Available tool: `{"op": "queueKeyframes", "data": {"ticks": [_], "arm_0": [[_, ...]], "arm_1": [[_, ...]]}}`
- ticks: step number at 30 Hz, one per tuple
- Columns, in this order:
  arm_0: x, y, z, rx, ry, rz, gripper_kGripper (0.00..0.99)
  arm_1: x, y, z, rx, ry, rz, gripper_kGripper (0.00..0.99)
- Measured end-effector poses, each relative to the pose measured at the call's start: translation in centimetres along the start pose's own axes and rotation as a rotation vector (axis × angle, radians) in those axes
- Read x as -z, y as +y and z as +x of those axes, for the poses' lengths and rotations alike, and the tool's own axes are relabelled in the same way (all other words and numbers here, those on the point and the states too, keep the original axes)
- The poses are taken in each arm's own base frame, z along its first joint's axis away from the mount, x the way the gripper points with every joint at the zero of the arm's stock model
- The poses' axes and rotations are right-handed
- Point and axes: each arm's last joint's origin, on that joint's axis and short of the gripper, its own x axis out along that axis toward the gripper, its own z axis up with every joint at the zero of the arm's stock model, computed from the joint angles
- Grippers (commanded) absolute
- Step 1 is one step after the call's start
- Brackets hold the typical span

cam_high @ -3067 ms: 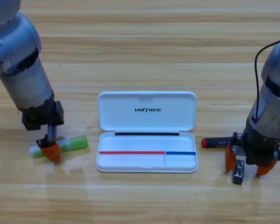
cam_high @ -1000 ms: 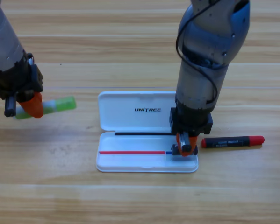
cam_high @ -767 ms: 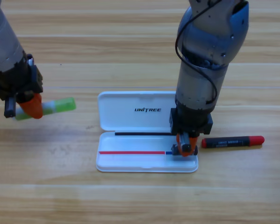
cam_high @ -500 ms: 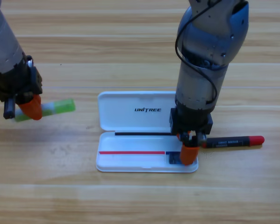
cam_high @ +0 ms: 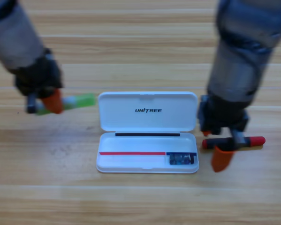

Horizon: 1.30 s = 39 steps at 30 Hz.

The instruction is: Clean up eraser and pencils

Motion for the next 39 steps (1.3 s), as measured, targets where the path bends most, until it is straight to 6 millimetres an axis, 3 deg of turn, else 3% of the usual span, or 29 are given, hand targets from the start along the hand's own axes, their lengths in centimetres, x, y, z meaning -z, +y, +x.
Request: {"op": "queueKeyframes", "data": {"ticks": [5, 12, 20, 27, 31, 33, 39], "arm_0": [[-4.5, -1.9, 1.2, 0.026, -0.013, 0.083, 0.000], [-8.7, -5.0, 4.3, 0.076, 0.017, 0.160, 0.000], [-10.3, -5.8, 6.2, 0.097, 0.038, 0.190, 0.000], [-11.1, -5.7, 7.2, 0.110, 0.042, 0.192, 0.000], [-11.1, -5.8, 7.3, 0.127, 0.045, 0.193, 0.000], [-11.1, -5.8, 7.4, 0.130, 0.046, 0.193, 0.000], [-11.1, -5.9, 7.7, 0.141, 0.047, 0.193, 0.000]], "arm_1": [[2.1, 1.0, -0.6, -0.014, 0.025, -0.046, 0.819], [4.7, -1.8, 0.3, 0.006, 0.080, -0.028, 0.819], [5.5, -5.1, 4.2, -0.048, 0.122, -0.003, 0.819], [5.3, -7.6, 6.0, -0.008, 0.090, -0.005, 0.819], [5.5, -8.0, 6.7, -0.012, 0.090, -0.006, 0.808], [5.6, -8.2, 7.3, -0.023, 0.097, -0.010, 0.716], [5.7, -8.3, 7.6, -0.040, 0.085, -0.018, 0.227]]}}
